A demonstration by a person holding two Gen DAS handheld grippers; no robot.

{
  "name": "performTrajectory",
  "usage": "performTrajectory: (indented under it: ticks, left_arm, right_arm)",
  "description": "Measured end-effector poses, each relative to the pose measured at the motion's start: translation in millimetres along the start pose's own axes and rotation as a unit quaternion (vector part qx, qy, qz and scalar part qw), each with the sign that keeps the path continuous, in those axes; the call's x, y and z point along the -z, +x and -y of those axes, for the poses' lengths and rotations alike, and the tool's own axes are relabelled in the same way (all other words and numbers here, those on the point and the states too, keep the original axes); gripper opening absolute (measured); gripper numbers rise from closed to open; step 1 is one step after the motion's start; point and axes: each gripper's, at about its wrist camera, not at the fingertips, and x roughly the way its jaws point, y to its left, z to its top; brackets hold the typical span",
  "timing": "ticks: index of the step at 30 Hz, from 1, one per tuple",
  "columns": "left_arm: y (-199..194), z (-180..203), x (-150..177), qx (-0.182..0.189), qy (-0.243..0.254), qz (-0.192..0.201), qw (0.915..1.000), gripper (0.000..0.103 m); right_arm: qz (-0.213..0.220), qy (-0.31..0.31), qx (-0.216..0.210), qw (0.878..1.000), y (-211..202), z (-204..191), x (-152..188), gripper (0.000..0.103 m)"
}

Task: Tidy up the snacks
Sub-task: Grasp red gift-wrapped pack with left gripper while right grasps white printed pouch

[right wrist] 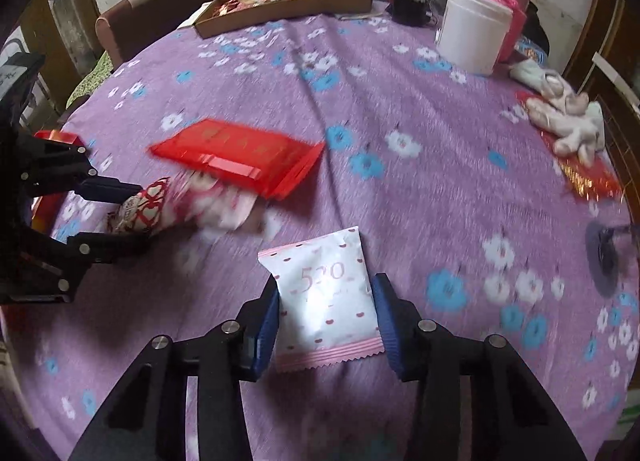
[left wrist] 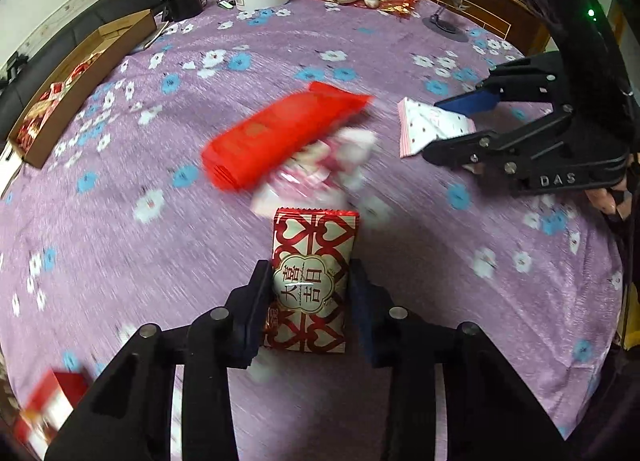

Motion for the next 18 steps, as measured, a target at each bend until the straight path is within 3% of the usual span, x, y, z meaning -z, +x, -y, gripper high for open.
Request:
performTrajectory:
  ticks: [10,18]
  left_arm:
    - [-34.1,57.8,59.9,0.02,-0.062,0.003,0.9978,0.035]
    - [-52.9,75.2,97.3,0.004,-0.146,0.019,0.9891,0.035]
  right_arm:
    - [-0.013,-0.039,-0.017,0.999,-30.8,-62.8,65.4,0.046]
    - [-0.006,-0.036,-0.039,0.999,-48.2,-94.2,101.0,0.046]
